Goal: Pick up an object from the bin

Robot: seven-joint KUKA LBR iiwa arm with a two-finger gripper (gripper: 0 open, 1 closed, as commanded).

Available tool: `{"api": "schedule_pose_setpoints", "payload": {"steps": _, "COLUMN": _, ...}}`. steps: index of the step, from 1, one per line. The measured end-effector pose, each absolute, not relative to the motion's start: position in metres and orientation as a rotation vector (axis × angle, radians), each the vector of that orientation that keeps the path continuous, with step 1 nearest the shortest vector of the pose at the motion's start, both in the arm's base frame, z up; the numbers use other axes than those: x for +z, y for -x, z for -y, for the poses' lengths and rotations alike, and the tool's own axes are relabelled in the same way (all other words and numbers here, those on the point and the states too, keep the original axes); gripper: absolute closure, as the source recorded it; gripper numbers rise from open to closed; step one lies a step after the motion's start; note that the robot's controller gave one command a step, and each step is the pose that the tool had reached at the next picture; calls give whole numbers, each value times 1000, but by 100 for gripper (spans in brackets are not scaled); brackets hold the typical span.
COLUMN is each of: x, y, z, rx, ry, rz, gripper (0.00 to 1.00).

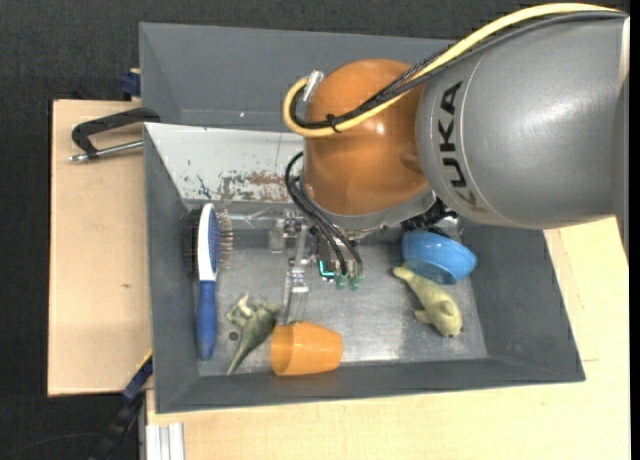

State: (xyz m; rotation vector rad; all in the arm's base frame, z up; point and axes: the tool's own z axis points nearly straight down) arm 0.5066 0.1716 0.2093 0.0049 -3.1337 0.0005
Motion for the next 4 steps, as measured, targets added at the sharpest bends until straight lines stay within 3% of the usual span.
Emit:
{"api": "schedule_pose_setpoints", "payload": {"steps": 1, "x": 72, "y": -499, "z": -153, "rx": 2, "ry": -112, "rz": 3131, "gripper": 0}}
{"api": "schedule_pose_setpoints", "payload": {"steps": 2, "x": 76, "y": -501, "z": -154, "rx": -1, "ry": -111, "rz": 3138, "gripper": 100}}
{"api": "schedule_pose_setpoints", "payload": {"steps": 3, "x": 193, "y": -513, "z": -137, "rx": -4, "ry": -128, "rz": 3152, "gripper": 100}}
{"api": "schedule_pose_setpoints", "payload": {"steps": 4, "x": 278, "y": -501, "z": -43, "rx": 6, "ry": -884, "rz": 3025, "gripper": 100}}
